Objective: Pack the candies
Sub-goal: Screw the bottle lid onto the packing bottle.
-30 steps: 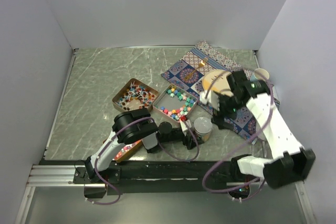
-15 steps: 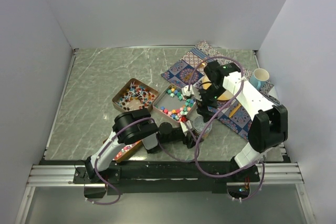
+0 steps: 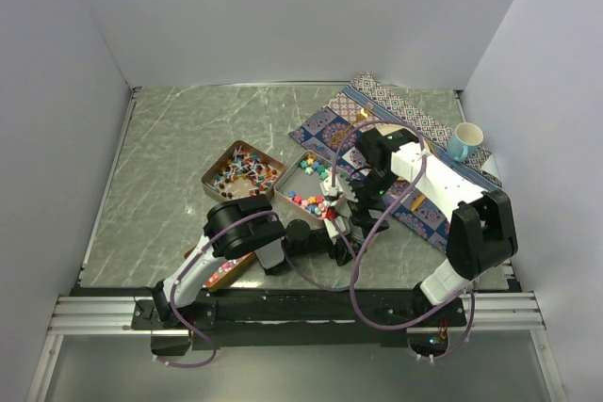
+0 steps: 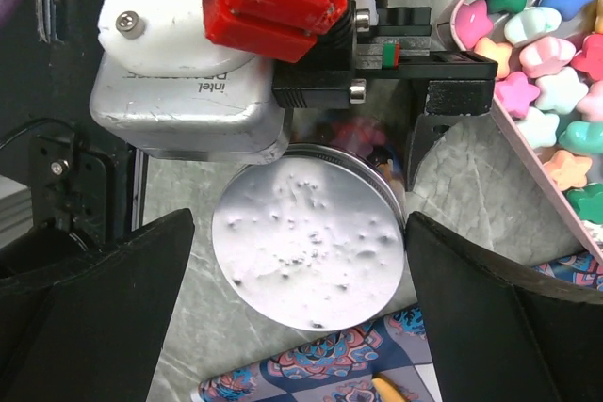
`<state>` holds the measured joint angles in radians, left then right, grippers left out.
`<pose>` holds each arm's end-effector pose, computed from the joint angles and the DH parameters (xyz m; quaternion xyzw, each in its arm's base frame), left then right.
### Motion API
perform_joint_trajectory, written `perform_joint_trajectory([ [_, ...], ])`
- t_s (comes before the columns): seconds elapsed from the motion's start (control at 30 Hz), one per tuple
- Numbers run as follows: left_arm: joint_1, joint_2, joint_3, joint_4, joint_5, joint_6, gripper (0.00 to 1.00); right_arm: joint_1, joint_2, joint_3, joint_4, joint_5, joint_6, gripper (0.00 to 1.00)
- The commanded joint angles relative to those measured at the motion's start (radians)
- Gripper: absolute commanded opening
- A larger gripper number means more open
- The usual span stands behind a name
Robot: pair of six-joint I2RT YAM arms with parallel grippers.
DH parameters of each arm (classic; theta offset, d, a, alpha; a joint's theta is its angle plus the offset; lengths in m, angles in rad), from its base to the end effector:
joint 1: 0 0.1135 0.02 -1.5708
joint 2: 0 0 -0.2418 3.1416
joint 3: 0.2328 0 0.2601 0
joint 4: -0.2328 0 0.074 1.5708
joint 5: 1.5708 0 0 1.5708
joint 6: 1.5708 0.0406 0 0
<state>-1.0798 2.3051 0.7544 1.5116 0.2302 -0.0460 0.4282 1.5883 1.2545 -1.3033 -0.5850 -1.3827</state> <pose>0.1618 -0.3223 0.0367 0.4231 0.5831 -0.4375 0.5381 0.2416 0.1349 0.2214 -0.7470 0.5983 0.2706 0.1042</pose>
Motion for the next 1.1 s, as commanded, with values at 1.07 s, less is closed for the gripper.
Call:
perform_joint_trajectory([
  [1.07, 0.015, 0.108, -0.038, 0.016, -0.061, -0.080, 0.51, -0.085, -0.351, -0.081, -0.047, 0.106, 0.162, 1.00],
])
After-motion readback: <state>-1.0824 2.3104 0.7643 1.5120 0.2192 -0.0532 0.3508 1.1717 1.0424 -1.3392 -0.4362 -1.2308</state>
